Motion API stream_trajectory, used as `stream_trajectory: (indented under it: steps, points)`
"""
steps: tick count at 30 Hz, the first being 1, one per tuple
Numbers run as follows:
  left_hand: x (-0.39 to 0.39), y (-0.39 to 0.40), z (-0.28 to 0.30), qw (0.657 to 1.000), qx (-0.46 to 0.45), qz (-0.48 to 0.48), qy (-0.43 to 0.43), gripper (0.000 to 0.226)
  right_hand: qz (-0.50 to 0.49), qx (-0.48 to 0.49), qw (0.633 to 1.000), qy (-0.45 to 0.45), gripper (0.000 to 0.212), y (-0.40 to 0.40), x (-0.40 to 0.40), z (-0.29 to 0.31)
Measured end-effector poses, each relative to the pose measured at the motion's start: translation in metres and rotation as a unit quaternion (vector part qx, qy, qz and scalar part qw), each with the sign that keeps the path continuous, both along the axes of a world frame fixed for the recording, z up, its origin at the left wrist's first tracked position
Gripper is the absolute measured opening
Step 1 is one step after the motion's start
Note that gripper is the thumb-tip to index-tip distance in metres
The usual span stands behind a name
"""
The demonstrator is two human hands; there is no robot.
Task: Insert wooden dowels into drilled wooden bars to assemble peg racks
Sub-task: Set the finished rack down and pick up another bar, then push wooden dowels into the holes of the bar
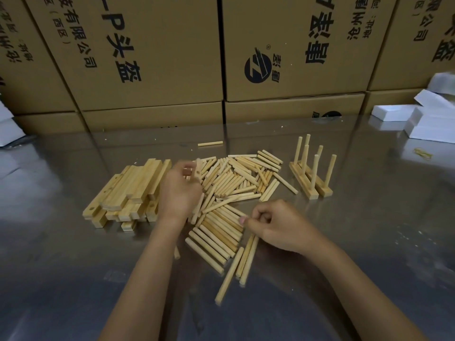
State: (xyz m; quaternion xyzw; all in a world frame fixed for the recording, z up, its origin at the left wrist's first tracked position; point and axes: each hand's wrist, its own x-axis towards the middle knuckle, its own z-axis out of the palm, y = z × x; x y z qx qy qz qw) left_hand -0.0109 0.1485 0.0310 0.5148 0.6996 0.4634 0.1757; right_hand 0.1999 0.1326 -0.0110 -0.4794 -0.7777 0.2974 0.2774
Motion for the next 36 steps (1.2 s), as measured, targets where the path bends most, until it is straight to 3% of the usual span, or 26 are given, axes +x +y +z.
stream_trajectory:
  steps: [1, 3, 4, 7, 9, 13, 17, 20, 23, 26, 29, 32, 36]
  points:
    - [-0.001, -0.001, 0.004, 0.994, 0.001, -0.015, -0.113, 0.031, 0.015, -0.014, 1.000, -0.021, 0.051, -0.002, 0.000, 0.001]
    - [-0.004, -0.006, 0.011, 0.943, -0.028, -0.055, -0.326, 0.027, 0.028, -0.019, 0.996, -0.079, 0.057, -0.005, 0.001, 0.003]
    - [-0.004, -0.007, 0.013, 0.918, -0.041, -0.073, -0.389, 0.027, 0.027, -0.015, 0.994, -0.105, 0.058, -0.006, 0.002, 0.004]
    - [-0.004, -0.004, 0.012, 0.867, -0.070, -0.097, -0.484, 0.031, 0.020, -0.028, 0.992, -0.124, 0.057, -0.007, 0.007, 0.011]
    - [-0.004, -0.002, 0.010, 0.832, -0.087, -0.102, -0.538, 0.032, 0.048, -0.064, 0.990, -0.115, 0.044, -0.007, 0.010, 0.016]
    - [-0.005, 0.000, 0.004, 0.794, -0.110, -0.113, -0.587, 0.033, 0.097, -0.117, 0.986, -0.070, 0.019, -0.010, 0.016, 0.032]
    - [-0.003, 0.003, -0.002, 0.800, -0.116, -0.121, -0.576, 0.032, 0.241, -0.224, 0.932, -0.153, 0.028, -0.017, 0.022, 0.046]
    - [-0.001, 0.004, -0.006, 0.796, -0.121, -0.131, -0.578, 0.031, 0.258, -0.201, 0.921, -0.213, 0.025, -0.021, 0.016, 0.043]
    - [0.002, 0.005, -0.010, 0.787, -0.130, -0.155, -0.583, 0.031, 0.249, -0.189, 0.927, -0.205, 0.016, -0.022, 0.014, 0.042]
    - [0.005, 0.003, -0.012, 0.775, -0.138, -0.197, -0.584, 0.034, 0.210, -0.187, 0.949, -0.140, 0.011, -0.019, 0.019, 0.041]
    - [0.008, 0.003, -0.012, 0.780, -0.143, -0.227, -0.566, 0.037, 0.082, -0.145, 0.984, 0.054, 0.006, -0.014, 0.021, 0.042]
    - [0.015, 0.002, -0.012, 0.789, -0.155, -0.244, -0.542, 0.037, -0.021, -0.112, 0.958, 0.264, 0.009, -0.011, 0.018, 0.045]
    - [0.026, -0.001, -0.011, 0.793, -0.179, -0.297, -0.501, 0.034, -0.100, -0.018, 0.914, 0.392, 0.010, -0.013, 0.009, 0.045]
